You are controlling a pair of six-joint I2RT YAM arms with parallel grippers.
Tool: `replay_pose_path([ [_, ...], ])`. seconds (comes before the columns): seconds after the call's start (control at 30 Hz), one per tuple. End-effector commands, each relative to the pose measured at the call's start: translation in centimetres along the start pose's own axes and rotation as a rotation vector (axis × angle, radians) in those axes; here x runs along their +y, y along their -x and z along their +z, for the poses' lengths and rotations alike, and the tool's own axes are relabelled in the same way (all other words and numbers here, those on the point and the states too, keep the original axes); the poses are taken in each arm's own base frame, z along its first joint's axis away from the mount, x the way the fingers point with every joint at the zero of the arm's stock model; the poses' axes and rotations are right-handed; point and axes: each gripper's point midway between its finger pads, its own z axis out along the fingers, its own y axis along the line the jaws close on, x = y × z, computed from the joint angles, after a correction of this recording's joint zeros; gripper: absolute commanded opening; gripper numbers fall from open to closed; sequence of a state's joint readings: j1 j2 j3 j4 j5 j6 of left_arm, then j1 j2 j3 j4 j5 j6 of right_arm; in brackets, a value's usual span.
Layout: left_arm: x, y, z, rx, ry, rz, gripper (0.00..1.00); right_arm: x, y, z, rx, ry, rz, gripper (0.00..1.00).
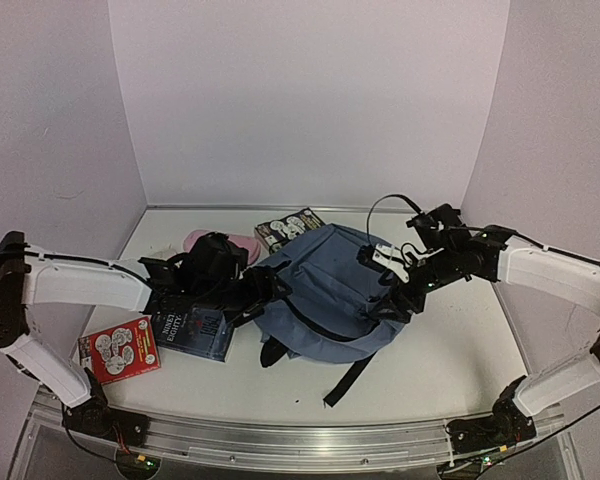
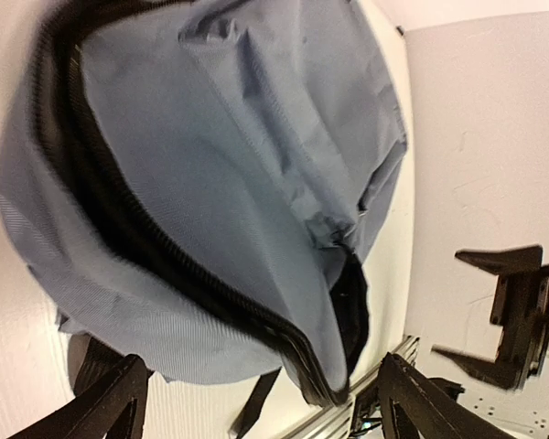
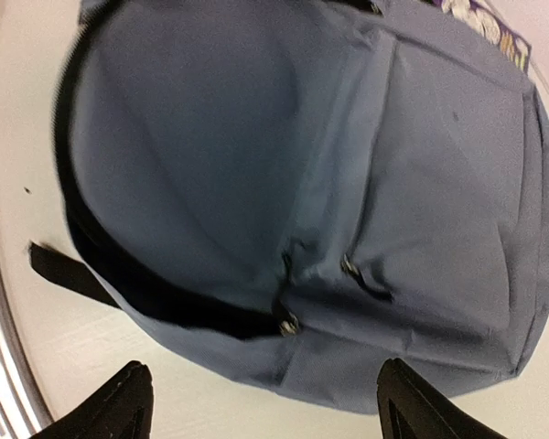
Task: Pack the student bag
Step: Unzip the student bag at the center of the board, then adjust the student bag at the center of the board.
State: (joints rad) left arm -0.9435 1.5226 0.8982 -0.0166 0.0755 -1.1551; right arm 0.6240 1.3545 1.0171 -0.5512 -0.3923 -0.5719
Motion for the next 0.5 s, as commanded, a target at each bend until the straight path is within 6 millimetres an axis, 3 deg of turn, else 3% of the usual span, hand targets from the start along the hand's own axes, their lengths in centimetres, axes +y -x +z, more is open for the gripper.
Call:
replay_pose_path([
  [0.0, 0.1, 2.6, -3.8, -0.151, -0.018, -0.066, 0.87, 2.5, 5.6, 1.1, -0.102, 0.095, 0.06, 0.84],
  [0.23, 1.6, 2.6, -4.9, -0.166, 0.016, -0.101, 0.87, 6.2, 8.7, 4.8, -0.086, 0.25, 0.04, 0.8],
  [0.47, 2.2, 2.2, -4.6, -0.16, 0.015, -0.117, 0.86, 7.1, 9.1, 7.9, -0.044, 0.275, 0.023, 0.66],
])
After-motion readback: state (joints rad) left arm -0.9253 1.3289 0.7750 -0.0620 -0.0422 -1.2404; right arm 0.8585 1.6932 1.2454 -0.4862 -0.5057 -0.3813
